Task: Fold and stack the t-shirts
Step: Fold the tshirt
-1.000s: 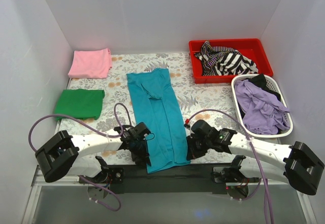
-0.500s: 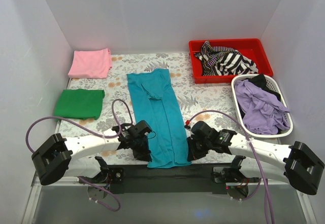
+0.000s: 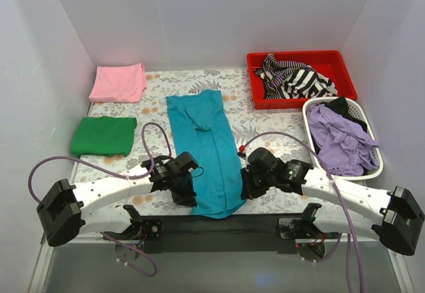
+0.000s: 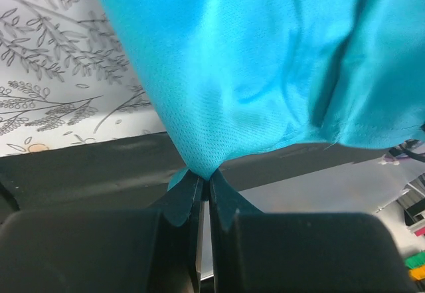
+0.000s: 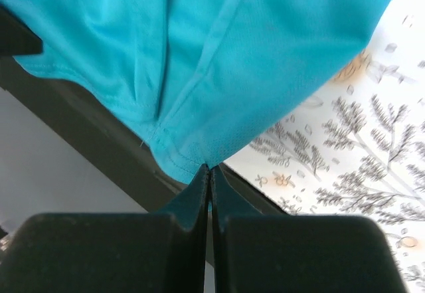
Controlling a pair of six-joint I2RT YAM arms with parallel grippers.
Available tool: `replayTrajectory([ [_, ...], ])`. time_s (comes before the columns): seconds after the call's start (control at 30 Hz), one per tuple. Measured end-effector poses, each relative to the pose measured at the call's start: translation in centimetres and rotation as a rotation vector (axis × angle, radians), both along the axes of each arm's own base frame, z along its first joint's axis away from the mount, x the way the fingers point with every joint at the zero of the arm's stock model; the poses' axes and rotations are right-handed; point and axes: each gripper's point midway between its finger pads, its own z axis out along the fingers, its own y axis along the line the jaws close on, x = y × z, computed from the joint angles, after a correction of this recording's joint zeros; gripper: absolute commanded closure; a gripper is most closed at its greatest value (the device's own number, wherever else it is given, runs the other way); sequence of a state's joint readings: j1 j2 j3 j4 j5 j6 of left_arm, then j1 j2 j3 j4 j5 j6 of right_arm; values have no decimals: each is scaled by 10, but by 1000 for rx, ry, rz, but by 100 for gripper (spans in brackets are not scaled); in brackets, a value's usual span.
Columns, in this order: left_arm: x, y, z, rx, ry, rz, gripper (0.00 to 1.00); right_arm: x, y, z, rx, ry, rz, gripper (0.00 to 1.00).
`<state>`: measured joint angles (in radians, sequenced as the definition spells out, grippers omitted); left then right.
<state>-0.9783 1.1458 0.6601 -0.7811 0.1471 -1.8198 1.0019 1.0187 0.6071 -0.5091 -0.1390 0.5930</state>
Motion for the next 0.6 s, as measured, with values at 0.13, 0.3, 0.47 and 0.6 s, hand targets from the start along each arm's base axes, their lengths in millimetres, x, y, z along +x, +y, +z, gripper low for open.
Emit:
replayTrajectory([
  [0.13,13,-10,13,6,-35,-4,100,17,9,12,-19,-63,11,99],
  [0.3,31,-21,26,18,-80,0,99,36,16,15,-64,-127,21,99],
  [0.47,44,-20,29,50,-80,22,98,58,20,23,-91,-196,18,99],
  [0.6,53,-14,33,57,-74,53,98,75,18,30,-98,-242,1,99],
])
